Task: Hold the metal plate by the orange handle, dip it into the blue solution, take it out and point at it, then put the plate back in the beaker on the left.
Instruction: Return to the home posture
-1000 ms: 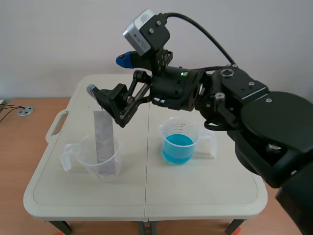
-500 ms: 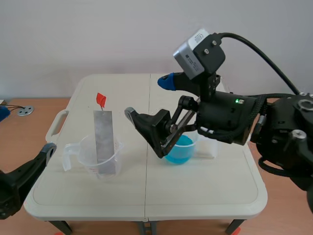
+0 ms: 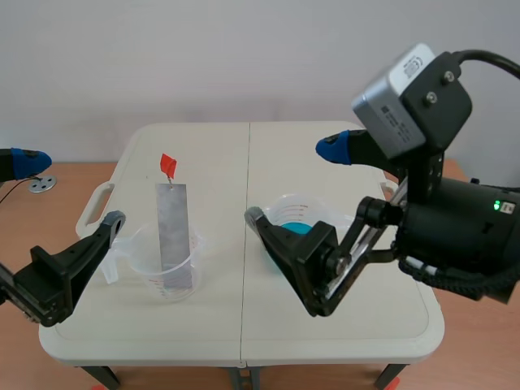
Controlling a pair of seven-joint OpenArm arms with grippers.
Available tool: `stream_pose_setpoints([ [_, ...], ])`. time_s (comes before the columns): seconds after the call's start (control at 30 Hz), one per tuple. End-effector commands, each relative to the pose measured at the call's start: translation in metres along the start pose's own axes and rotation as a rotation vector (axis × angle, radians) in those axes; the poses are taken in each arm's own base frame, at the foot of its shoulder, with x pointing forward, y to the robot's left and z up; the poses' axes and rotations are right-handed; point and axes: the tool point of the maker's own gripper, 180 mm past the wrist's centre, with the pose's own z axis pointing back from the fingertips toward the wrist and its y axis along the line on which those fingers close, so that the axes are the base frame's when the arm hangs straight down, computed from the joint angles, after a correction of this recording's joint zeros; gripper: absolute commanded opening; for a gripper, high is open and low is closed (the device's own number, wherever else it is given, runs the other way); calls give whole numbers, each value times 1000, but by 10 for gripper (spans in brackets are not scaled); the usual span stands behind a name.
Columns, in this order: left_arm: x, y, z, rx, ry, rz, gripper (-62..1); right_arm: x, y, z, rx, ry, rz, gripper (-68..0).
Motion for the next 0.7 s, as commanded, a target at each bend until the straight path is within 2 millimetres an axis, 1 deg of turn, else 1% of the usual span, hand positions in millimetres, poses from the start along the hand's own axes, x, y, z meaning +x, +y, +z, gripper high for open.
stream_pose_setpoints([
  [0.0,14,5,-3,12,-50,-10,-11,3,-5,4,-30,-12,-8,-22],
  [0.1,15,6,-4,12,-55,-12,-11,0,-4,12,-66,-2,-30,-16],
  [0.2,15,6,-4,12,-56,-12,-11,5,4,18,-67,-8,-33,-16],
  [0.3,15,6,-4,11,-56,-12,-11,8,8,24,-82,-2,-21,-16],
  [0.43,15,6,-4,11,-56,-12,-11,10,3,30,-114,-1,-18,-16],
  [0.67,15,6,-4,11,-55,-12,-11,10,-9,34,-149,7,9,-16],
])
